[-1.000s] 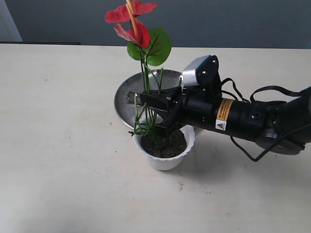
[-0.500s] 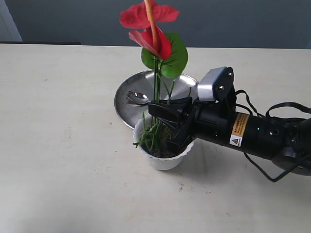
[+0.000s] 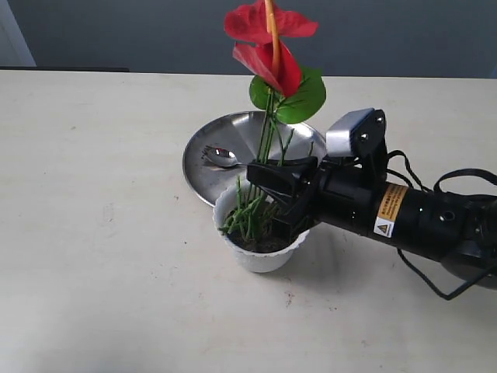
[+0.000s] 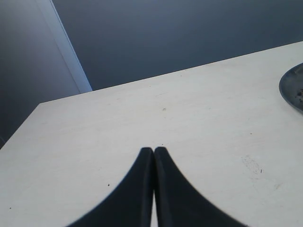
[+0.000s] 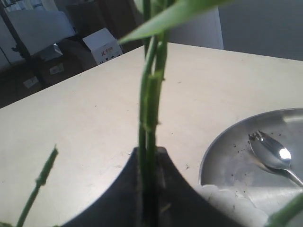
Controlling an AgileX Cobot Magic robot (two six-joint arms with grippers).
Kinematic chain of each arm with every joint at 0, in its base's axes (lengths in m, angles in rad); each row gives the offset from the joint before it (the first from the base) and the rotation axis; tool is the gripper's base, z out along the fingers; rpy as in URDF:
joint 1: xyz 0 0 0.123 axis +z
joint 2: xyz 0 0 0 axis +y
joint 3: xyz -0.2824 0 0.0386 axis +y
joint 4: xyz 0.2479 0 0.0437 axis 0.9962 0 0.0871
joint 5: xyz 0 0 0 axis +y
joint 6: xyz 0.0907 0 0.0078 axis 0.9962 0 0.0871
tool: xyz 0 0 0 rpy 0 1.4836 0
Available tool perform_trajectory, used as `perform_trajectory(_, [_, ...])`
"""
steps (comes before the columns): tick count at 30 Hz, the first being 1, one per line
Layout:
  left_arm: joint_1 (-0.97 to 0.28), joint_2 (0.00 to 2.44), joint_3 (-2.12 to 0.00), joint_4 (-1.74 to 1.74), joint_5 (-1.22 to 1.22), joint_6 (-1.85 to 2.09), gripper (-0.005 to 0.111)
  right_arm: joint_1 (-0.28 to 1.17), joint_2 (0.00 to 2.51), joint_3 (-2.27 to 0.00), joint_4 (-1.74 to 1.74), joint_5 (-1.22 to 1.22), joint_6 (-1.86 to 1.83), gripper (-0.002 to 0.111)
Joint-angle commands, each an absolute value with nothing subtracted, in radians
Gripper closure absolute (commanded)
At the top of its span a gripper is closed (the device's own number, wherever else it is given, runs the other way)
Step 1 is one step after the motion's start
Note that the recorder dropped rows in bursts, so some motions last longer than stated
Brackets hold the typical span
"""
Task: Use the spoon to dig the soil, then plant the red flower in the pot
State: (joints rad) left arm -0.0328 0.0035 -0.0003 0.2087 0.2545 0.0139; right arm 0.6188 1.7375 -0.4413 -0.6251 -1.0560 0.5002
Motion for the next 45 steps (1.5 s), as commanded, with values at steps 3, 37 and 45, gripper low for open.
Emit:
perform_trajectory(3, [-0.032, 0.0, 0.0, 0.204, 0.244, 0.011, 0.106, 0.618, 1.769, -0.392, -0.7, -0.796, 0.529, 0.088])
perform_trajectory(37, [-0.032, 0.0, 0.0, 0.204, 0.244, 0.011, 0.106, 0.618, 1.631, -0.381, -0.757, -0.698, 0.534, 0.037])
perform_trajectory(45, [-0.032, 0.0, 0.0, 0.204, 0.244, 0.011, 0.106, 0.618, 1.581, -0.381, -0.827, -0.608, 0.613, 0.037])
